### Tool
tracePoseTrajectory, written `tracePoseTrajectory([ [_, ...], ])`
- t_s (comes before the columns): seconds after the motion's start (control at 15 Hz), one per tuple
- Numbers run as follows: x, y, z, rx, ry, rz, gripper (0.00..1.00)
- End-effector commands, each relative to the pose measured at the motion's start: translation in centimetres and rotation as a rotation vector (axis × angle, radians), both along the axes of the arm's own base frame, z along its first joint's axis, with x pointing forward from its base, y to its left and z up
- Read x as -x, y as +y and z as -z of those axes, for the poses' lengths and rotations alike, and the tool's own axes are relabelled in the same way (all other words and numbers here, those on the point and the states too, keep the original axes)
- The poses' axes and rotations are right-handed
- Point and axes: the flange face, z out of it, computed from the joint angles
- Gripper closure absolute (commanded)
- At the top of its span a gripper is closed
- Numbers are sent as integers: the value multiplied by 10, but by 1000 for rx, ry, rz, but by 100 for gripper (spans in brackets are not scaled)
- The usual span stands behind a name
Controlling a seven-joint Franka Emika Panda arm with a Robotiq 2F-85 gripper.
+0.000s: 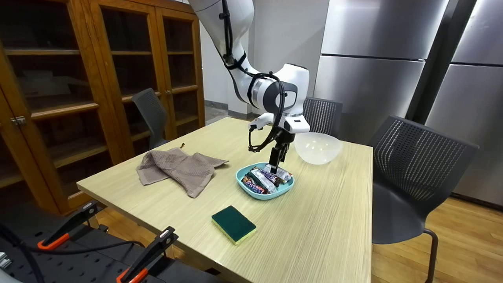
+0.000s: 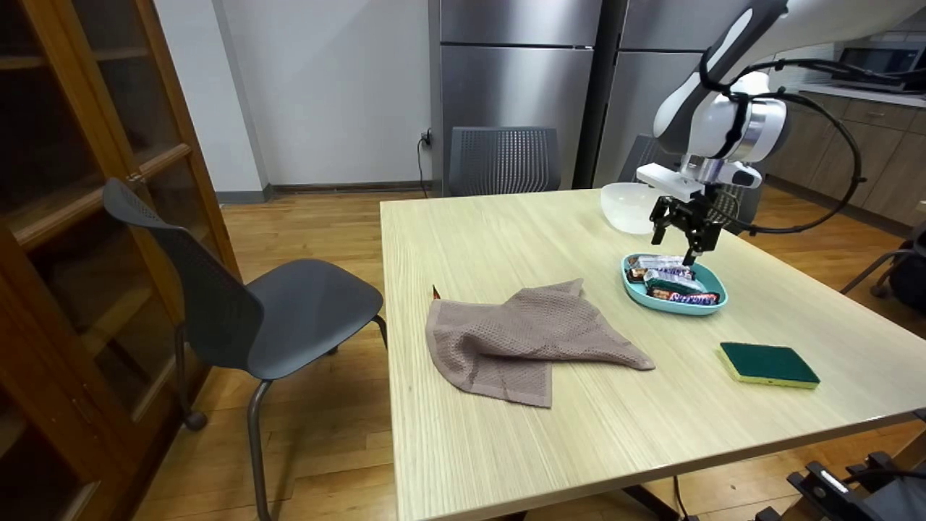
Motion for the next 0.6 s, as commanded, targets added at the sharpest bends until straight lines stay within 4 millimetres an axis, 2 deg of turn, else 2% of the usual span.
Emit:
tracePoseTrajectory([
  [0.0, 10, 18, -22, 3, -15, -48, 0],
  [0.53, 24, 73, -22, 1, -16, -220, 0],
])
